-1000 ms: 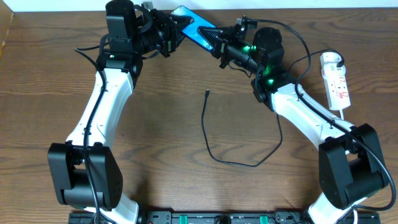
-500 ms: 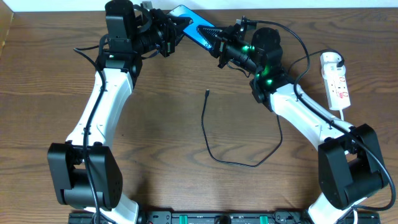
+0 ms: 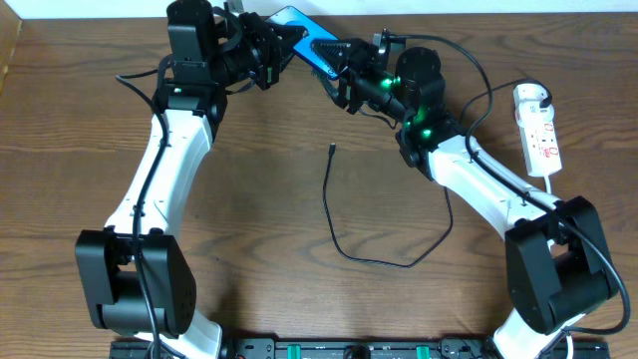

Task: Plug charger to phone and switch on socket
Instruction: 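Release the phone from the right gripper and pull it back, then lower the right gripper onto the black cable's USB-C plug and grasp it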

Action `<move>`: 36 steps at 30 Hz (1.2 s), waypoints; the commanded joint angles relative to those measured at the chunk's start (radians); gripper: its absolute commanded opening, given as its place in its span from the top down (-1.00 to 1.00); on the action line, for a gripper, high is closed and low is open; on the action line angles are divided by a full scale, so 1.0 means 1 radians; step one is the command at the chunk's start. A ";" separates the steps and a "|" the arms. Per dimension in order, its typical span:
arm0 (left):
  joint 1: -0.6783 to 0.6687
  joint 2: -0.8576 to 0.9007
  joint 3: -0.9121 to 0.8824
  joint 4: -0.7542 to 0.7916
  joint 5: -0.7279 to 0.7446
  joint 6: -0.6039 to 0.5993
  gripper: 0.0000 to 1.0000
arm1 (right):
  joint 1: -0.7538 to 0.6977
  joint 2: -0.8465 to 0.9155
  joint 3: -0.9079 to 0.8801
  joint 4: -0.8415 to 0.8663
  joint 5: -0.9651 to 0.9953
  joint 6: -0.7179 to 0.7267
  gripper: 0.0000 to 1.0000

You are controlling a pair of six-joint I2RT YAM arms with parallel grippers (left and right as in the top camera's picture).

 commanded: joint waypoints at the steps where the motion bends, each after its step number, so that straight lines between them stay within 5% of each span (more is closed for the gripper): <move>1: 0.021 -0.022 0.023 -0.023 0.041 0.069 0.86 | -0.030 0.012 -0.011 -0.002 0.002 -0.193 -0.50; 7: 0.071 -0.021 0.022 -0.107 0.091 0.226 0.86 | -0.152 0.012 -0.011 -0.003 -0.066 -0.407 -0.99; 11: 0.103 -0.021 0.022 -0.133 0.158 0.300 0.85 | -0.218 0.012 -0.011 -0.072 -0.153 -0.512 -0.98; 17: 0.161 -0.021 0.018 -0.133 0.293 0.401 0.86 | -0.227 0.012 -0.011 -0.423 -0.167 -0.789 -0.99; 28: 0.267 -0.021 0.018 -0.133 0.383 0.432 0.86 | -0.095 0.013 0.011 -0.801 0.103 -0.968 -0.60; 36: 0.274 -0.021 0.018 -0.133 0.383 0.430 0.86 | -0.028 0.125 0.227 -1.064 0.177 -1.011 -0.43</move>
